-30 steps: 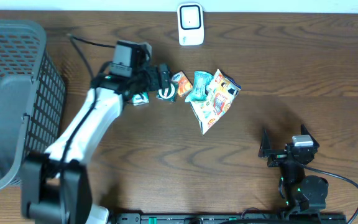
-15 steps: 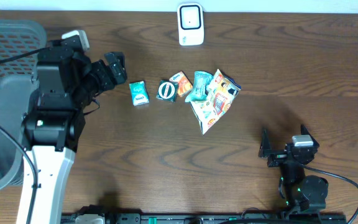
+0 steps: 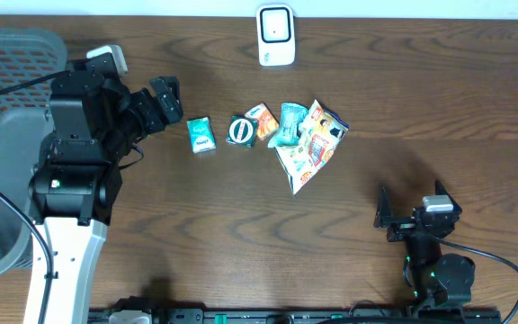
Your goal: Scan the item barcode
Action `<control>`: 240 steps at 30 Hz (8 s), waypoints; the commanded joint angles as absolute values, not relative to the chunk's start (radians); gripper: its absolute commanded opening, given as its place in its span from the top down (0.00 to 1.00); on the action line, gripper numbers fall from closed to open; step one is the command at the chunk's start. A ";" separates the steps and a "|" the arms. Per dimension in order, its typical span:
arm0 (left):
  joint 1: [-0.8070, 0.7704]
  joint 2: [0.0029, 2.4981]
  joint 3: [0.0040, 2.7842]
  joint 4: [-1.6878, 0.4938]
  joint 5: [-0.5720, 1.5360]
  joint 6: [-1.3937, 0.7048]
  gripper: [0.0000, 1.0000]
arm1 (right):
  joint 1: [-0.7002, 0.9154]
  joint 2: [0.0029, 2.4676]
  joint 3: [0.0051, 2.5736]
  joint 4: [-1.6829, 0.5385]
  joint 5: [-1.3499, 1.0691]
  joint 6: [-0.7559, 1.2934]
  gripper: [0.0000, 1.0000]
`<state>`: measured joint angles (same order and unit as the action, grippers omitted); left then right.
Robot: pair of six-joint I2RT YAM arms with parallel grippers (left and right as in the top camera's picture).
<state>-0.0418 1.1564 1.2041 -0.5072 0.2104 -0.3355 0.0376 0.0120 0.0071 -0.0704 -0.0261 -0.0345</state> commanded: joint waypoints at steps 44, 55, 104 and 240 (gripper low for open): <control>-0.038 1.157 1.219 -0.755 0.204 -0.318 0.02 | 0.033 0.006 0.006 0.058 -0.146 0.027 0.01; -0.038 1.157 1.219 -0.755 0.204 -0.318 0.02 | 0.033 0.025 0.006 0.691 -0.107 0.284 0.01; -0.038 1.157 1.219 -0.755 0.204 -0.318 0.02 | 0.363 1.459 1.365 -0.609 -0.490 0.182 0.01; -0.038 1.157 1.219 -0.755 0.204 -0.318 0.02 | 0.391 2.099 1.472 -0.736 0.445 0.178 0.22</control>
<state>-0.0410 1.1576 1.2041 -0.7547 0.2100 -0.3355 0.4202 2.0888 1.4757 -0.7418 0.4301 0.1833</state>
